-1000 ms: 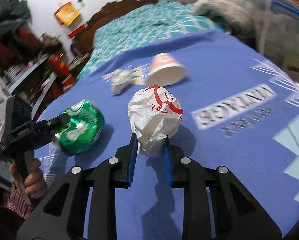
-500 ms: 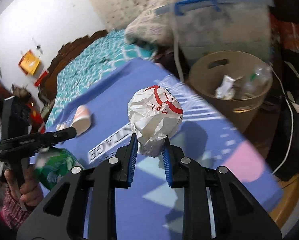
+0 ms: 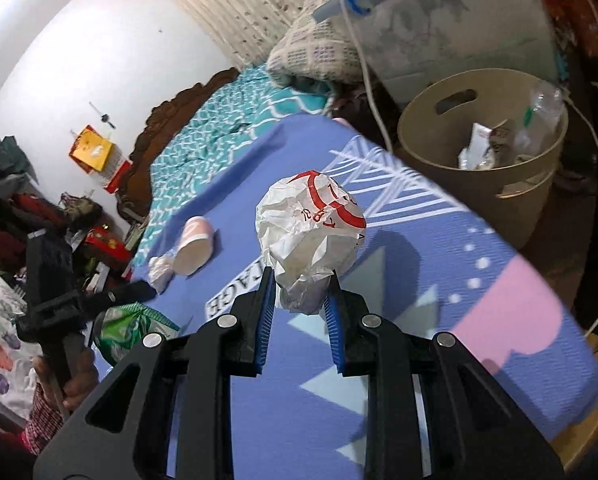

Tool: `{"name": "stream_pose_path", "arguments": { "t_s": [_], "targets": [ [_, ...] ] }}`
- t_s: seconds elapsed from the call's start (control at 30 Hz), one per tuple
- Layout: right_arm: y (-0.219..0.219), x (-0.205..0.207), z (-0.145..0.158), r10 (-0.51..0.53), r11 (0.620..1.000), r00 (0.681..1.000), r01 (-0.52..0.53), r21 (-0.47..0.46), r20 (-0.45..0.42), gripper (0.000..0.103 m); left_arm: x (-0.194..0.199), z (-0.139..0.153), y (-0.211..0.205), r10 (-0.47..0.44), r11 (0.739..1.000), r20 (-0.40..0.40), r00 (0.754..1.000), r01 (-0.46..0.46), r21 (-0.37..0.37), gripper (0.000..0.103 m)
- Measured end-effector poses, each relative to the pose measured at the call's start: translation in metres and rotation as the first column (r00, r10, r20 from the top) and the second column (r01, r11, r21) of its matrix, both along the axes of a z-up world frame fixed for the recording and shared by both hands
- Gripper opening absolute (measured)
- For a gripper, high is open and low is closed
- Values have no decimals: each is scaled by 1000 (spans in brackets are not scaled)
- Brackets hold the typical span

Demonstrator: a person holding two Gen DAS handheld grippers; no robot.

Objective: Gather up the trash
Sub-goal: 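Carry the can and wrapper to the beige bin and open both tools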

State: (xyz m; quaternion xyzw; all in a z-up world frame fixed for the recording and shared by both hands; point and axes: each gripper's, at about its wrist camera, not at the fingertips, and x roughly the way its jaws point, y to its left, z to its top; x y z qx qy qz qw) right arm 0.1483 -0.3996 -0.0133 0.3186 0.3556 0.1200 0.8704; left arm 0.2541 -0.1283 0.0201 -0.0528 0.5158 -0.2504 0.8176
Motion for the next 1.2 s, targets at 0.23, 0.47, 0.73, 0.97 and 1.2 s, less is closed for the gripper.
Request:
{"name": "stream_pose_path", "arguments": {
  "t_s": [0.23,0.47,0.73,0.97,1.2],
  "targets": [
    [22,-8,7,41,999,999,-41,1,13,26,-21,17,60,135,991,37,990,-134,-26,66],
    [55,-4,10,115,993,993,-115,6,19,26,-56,28,109,217,975,16,976,-216,-48,66],
    [91,20,13,221,975,975,-221,-2,25,26,-113,3,117,132,956,-165,977,-170,-241,60],
    [143,61,17,348,937,937,-347,-34,27,26,-92,-36,95,143,923,-296,945,-235,-305,67],
    [187,59,13,454,889,891,-453,-68,0,26,-70,-34,135,299,827,-311,902,-407,-387,73]
  ]
}}
